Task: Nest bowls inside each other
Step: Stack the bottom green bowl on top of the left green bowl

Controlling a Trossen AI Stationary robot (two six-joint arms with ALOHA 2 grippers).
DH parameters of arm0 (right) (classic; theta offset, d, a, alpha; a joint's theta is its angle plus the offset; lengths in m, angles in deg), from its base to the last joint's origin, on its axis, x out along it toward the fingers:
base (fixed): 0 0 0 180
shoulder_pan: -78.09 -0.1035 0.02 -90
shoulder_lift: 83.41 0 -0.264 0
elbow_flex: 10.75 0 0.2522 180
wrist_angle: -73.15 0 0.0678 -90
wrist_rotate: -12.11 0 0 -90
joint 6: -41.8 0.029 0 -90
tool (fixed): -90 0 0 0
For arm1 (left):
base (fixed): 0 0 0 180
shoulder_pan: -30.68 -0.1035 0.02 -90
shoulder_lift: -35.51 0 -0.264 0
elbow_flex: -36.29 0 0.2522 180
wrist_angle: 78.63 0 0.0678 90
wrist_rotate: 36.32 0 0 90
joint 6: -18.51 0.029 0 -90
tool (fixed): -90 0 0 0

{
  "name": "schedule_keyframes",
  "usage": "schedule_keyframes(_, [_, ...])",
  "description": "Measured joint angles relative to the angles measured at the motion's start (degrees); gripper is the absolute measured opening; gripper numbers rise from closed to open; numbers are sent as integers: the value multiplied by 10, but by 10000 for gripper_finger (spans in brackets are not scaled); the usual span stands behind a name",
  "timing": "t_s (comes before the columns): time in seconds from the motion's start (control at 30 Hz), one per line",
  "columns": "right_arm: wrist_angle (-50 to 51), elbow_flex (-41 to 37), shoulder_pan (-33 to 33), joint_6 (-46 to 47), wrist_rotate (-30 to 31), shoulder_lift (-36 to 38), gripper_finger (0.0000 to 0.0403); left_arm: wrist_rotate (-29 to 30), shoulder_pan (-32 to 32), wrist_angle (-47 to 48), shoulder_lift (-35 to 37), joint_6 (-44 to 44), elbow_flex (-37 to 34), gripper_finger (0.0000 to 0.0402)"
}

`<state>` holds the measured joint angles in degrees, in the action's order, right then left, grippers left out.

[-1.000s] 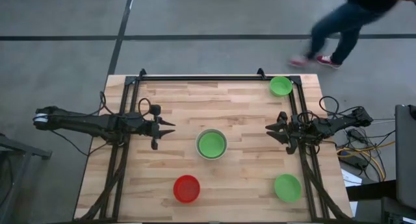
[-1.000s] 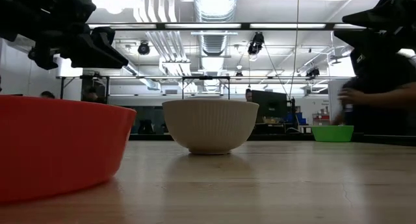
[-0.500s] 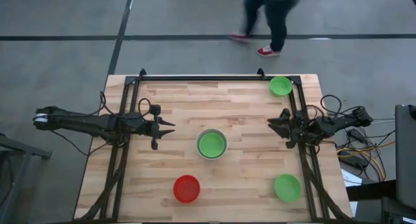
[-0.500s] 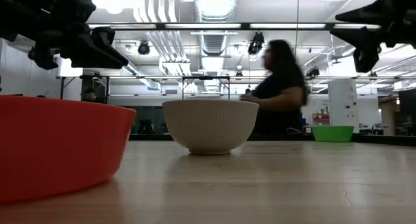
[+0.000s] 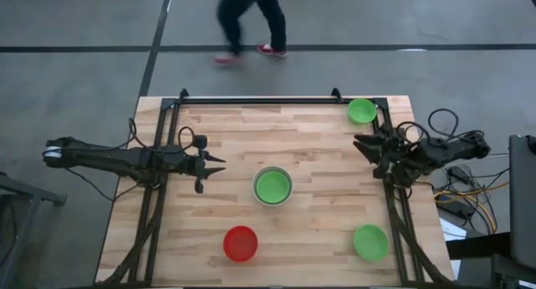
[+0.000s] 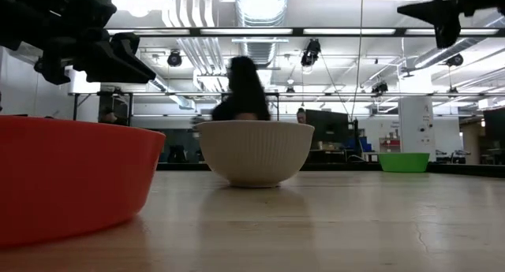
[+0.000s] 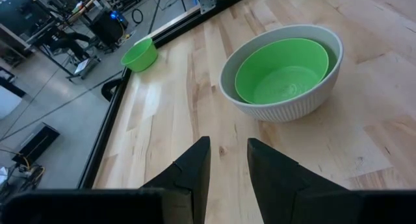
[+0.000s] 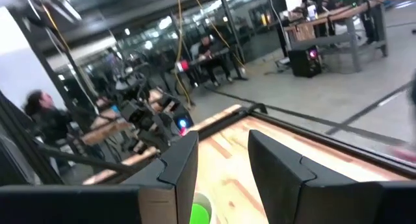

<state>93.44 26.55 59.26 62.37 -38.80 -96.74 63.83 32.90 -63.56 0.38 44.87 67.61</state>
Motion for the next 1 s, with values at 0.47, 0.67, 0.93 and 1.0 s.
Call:
schedule_keyframes(0.47, [259, 198, -7, 198, -70, -205, 132, 0, 0, 0, 0, 0, 0, 108])
schedule_keyframes(0.67, [263, 209, -53, 215, -72, -225, 132, 0, 0, 0, 0, 0, 0, 108])
schedule_keyframes(0.93, [268, 208, -182, 257, 11, -225, 132, 0, 0, 0, 0, 0, 0, 108])
schedule_keyframes(1.0, [279, 208, -222, 280, 42, -225, 132, 0, 0, 0, 0, 0, 0, 108])
